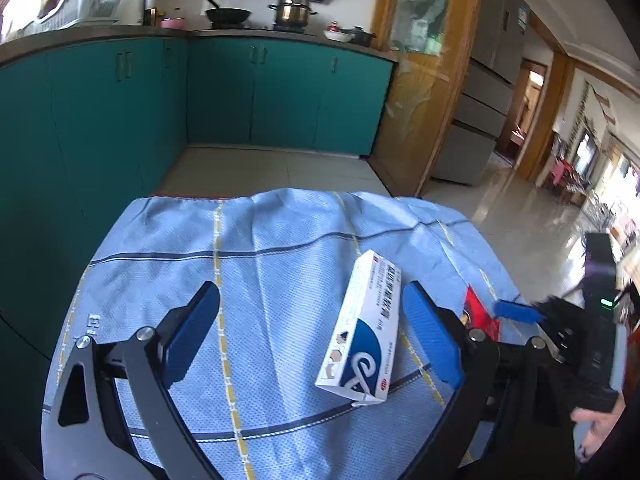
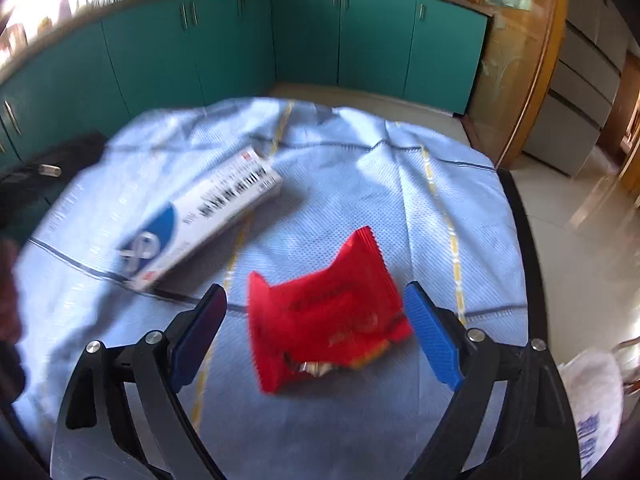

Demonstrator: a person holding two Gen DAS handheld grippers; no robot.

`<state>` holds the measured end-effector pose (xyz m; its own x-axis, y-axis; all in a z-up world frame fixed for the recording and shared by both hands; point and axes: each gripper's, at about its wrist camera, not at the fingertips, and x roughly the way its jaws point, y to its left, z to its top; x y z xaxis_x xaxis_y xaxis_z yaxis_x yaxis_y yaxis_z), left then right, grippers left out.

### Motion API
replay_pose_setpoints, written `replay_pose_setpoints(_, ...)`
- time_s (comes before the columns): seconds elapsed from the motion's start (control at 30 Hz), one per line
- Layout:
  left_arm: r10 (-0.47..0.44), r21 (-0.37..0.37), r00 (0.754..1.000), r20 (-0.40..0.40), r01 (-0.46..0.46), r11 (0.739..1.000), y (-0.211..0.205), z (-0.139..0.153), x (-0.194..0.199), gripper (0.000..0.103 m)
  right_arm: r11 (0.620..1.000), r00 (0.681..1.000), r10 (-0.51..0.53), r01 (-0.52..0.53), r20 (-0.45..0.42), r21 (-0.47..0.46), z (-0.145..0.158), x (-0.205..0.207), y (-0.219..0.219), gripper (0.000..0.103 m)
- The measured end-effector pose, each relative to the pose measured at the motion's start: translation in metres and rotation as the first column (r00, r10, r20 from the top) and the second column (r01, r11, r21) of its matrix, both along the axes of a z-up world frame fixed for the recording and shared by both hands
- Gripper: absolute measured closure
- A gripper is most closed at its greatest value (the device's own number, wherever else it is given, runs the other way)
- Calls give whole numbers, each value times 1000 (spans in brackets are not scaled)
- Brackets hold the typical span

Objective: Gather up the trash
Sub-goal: 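Grasp the red snack wrapper with the right tool while the left tool grasps the ointment box, then carry red wrapper and ointment box over the white bin and open both tools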

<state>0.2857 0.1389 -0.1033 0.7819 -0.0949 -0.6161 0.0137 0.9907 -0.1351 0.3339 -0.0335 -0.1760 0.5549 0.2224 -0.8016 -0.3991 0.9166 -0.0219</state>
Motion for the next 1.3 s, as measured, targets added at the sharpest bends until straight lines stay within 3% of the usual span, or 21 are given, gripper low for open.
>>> replay_pose_setpoints(0.07, -33, 17, 999, -19, 33, 999, -8, -6, 1, 10, 999, 1000, -5, 6, -30, 43, -5, 3, -5, 15)
replay_pose_setpoints(0.17, -113, 16, 992, -62, 115, 993, -24, -15, 4, 10, 999, 999, -1, 3, -33, 52, -5, 0, -12, 37)
replay_pose_setpoints(0.2, -132, 21, 988, -77, 134, 991, -30, -19, 5, 10, 999, 1000, 12, -11, -23, 44, -3, -4, -13, 50)
replay_pose_setpoints(0.27, -146, 80, 985, -92, 153, 985, -43, -28, 5, 10, 999, 1000, 24, -23, -15, 46, 0, -12, -18, 63)
replay_pose_setpoints(0.33, -165, 135, 981, -106, 178, 975, -57, -35, 5, 10, 998, 1000, 15, -15, 1, 61, 6, -20, -27, 64)
replay_pose_setpoints(0.53, -162, 206, 972, -172, 196, 959, -81, -55, 12, 11, 990, 1000, 1, -3, 13, 142, 18, -46, -57, 64)
replay_pose_setpoints(0.6, -168, 185, 967, -192, 204, 961, -82, -59, 15, 17, 988, 1000, 4, -6, 15, 152, 19, -54, -63, 64)
replay_pose_setpoints(0.67, -163, 167, 964, -209, 199, 966, -81, -63, 19, 44, 989, 1000, 4, -7, 22, 149, 20, -61, -67, 64)
replay_pose_setpoints(0.73, -156, 142, 964, -215, 189, 972, -79, -64, 19, 57, 989, 999, 6, -11, 32, 147, 21, -69, -72, 64)
replay_pose_setpoints(0.87, -151, 127, 961, -231, 184, 975, -81, -67, 19, 61, 989, 999, 4, -12, 53, 148, 24, -80, -80, 64)
replay_pose_setpoints(0.97, -127, 157, 971, -203, 161, 974, -87, -59, 10, 61, 990, 997, 0, -10, 76, 142, 28, -90, -88, 64)
replay_pose_setpoints(1.13, -102, 204, 992, -73, 115, 972, -106, -19, -31, 61, 989, 996, -23, 10, 89, 149, 29, -102, -103, 64)
replay_pose_setpoints(1.3, -134, 209, 989, 59, 119, 971, -134, 11, -79, 61, 986, 995, -33, 17, 93, 169, 28, -117, -115, 64)
